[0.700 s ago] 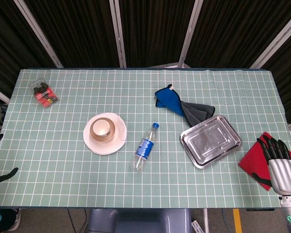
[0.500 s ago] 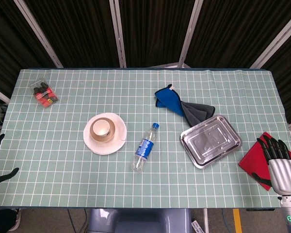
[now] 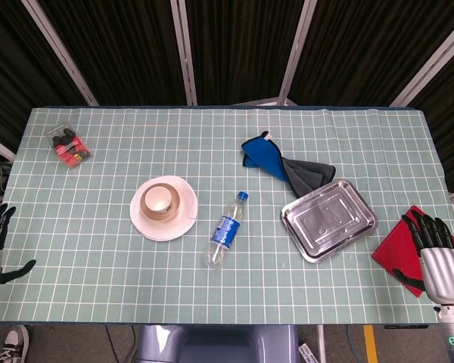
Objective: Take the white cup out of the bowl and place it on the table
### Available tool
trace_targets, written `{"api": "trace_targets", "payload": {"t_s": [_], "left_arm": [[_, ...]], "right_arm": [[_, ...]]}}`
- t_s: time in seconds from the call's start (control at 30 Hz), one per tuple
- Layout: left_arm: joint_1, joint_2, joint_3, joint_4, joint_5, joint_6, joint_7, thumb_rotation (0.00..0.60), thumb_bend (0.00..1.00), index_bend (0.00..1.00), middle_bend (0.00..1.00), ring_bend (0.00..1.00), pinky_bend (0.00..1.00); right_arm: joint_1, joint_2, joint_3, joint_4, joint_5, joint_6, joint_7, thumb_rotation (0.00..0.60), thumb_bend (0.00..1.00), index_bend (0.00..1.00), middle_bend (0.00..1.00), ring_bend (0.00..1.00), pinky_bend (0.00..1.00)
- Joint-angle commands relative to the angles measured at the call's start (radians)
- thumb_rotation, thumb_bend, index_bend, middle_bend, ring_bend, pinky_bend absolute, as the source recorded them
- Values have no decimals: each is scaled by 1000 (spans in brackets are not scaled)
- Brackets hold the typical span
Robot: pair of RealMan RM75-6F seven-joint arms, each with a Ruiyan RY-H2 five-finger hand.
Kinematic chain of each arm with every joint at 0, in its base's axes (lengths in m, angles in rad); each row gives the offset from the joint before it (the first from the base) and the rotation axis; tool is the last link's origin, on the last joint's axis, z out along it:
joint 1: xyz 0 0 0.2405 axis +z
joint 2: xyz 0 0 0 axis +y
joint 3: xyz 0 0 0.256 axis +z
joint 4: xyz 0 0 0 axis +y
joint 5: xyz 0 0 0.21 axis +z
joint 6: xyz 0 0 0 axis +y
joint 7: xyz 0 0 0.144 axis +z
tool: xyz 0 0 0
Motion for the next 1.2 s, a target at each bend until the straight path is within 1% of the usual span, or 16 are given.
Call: {"api": "trace_targets", "payload": {"t_s": [0.03, 0.17, 0.27, 0.3, 0.5, 0.57, 0.7, 0.77, 1.07, 1.2], "left_arm": [[-5, -7, -4, 3, -2, -2, 4, 600, 136, 0, 0, 0, 0], [-20, -14, -16, -3, -6, -11, 5, 600, 138, 0, 0, 0, 0], [-74, -27, -43, -19, 0, -55, 42, 600, 137, 19, 0, 0, 0], [-84, -31, -50, -23, -2, -62, 49, 600, 136, 36, 0, 0, 0], [-191, -78, -100, -32, -26, -157, 123, 600, 143, 236, 0, 0, 0], [-233, -106, -115, -18, -46, -200, 162, 600, 167, 309, 0, 0, 0], [-308, -175, -141, 24, -88, -268, 220, 600, 193, 370, 0, 0, 0], [-347, -219, -152, 54, -103, -295, 241, 600, 222, 404, 0, 0, 0], [-449, -344, -169, 147, -156, -361, 310, 600, 275, 473, 0, 0, 0], [-497, -400, -176, 203, -194, -403, 341, 600, 275, 490, 0, 0, 0]], "right_arm": [[-1, 0, -2, 1, -3, 0, -1, 600, 33, 54, 0, 0, 0], [-1, 2, -4, 1, 0, -4, 2, 600, 34, 54, 0, 0, 0], [1, 2, -1, -2, -2, -3, 6, 600, 33, 53, 0, 0, 0], [2, 2, -1, -2, -2, -4, 6, 600, 34, 53, 0, 0, 0], [2, 4, 1, -2, -3, -1, 17, 600, 34, 53, 0, 0, 0], [1, 7, 2, 0, 0, -1, 27, 600, 34, 53, 0, 0, 0], [1, 16, 6, -1, 5, -1, 52, 600, 35, 53, 0, 0, 0], [0, 19, 9, 0, 7, -1, 63, 600, 34, 54, 0, 0, 0], [2, 27, 12, 6, 14, -8, 93, 600, 35, 54, 0, 0, 0], [0, 35, 15, 6, 17, -6, 118, 600, 34, 54, 0, 0, 0]]}}
